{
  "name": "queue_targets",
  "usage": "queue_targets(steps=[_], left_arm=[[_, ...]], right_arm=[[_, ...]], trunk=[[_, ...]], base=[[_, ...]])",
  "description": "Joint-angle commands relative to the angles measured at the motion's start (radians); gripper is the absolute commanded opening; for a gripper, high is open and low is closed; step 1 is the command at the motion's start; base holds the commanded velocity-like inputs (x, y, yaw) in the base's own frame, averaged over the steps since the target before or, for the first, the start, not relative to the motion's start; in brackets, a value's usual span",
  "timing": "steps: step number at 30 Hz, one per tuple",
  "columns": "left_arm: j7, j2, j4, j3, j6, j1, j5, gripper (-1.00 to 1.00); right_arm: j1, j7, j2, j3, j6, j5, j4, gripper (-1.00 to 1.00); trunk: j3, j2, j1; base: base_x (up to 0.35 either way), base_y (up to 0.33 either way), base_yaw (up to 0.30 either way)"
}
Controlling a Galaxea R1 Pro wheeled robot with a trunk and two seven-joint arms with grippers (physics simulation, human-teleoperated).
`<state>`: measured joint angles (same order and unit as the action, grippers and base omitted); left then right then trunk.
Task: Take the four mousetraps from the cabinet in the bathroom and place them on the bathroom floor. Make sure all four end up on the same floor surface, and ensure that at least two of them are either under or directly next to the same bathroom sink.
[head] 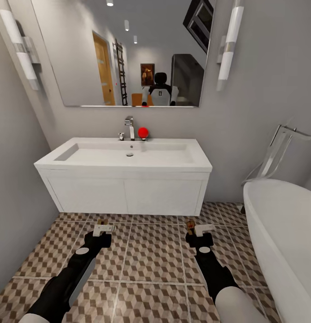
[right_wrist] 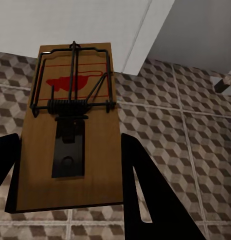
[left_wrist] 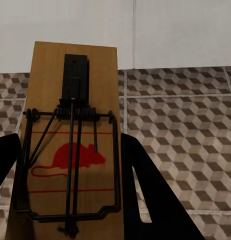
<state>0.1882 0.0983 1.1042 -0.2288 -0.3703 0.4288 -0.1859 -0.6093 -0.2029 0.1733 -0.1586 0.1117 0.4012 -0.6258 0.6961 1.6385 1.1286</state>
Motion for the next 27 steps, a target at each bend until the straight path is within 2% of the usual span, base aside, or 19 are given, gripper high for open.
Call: queue_targets(steps=[1,6,27], left_arm=[[0.01,0.001,0.001,-0.004,-0.004,0.001,-0.01,-1.0],[0.01,0.0,0.0,-0.004,-0.004,0.001,-0.011,-1.0],[0.01,-0.002,-0.005,-0.006,-0.003,0.001,-0.012,-1.0]], right_arm=[[-0.001,0.002,0.001,-0.004,0.005,0.007,-0.002,-1.0],[-0.001,0.002,0.001,-0.004,0.005,0.007,-0.004,-1.0],[-0.001,0.002,0.001,-0.003,0.005,0.007,-0.003,-1.0]], trunk=[[0.001,0.0,0.0],[0.008,0.014,0.008],[0.098,0.161,0.088]], base=[[0.0,0.0,0.0],[0.0,0.0,0.0],[0.0,0.0,0.0]])
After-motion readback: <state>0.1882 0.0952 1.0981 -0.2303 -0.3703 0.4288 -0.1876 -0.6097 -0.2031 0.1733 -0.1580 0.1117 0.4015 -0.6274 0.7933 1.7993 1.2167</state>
